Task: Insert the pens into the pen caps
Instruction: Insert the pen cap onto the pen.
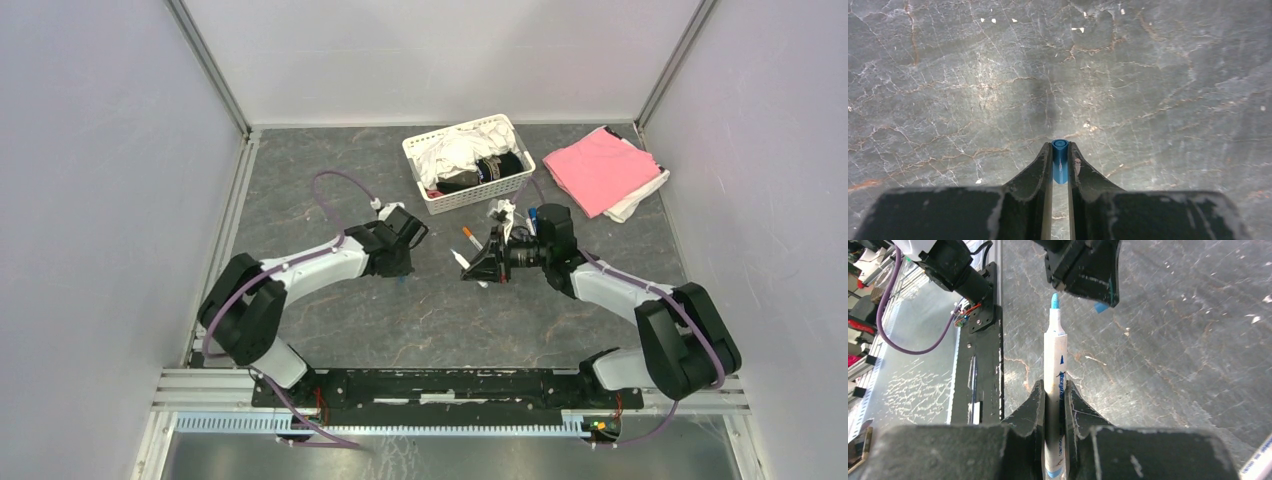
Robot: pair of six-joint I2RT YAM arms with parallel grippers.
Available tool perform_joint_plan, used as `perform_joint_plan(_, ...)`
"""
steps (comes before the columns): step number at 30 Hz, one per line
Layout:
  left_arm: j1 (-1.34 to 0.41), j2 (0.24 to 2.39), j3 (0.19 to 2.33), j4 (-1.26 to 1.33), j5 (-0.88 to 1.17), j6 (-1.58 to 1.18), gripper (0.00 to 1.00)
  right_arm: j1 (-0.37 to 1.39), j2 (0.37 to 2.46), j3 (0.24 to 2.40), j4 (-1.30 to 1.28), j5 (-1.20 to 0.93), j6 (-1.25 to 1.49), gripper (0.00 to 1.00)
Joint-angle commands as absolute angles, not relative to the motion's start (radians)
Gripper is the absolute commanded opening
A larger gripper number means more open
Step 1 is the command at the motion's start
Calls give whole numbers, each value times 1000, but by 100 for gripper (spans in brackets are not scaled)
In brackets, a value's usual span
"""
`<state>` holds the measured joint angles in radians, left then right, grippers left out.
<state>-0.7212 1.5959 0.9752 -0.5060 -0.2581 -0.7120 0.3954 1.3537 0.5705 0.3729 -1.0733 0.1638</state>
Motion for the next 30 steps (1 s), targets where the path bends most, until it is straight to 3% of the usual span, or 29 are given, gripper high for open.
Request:
perform_joint_plan(1, -716, 1495, 907, -382, -235, -799, 2, 435, 1384, 547, 457, -1061, 189, 0)
perform_joint_plan(17, -723, 1170, 388, 453, -196, -1155, 2, 589, 1465, 362, 840, -787, 539, 0)
perform_joint_plan(30, -817, 1125, 306, 670, -317, -1207, 2, 653, 1474, 391, 817, -750, 611, 0)
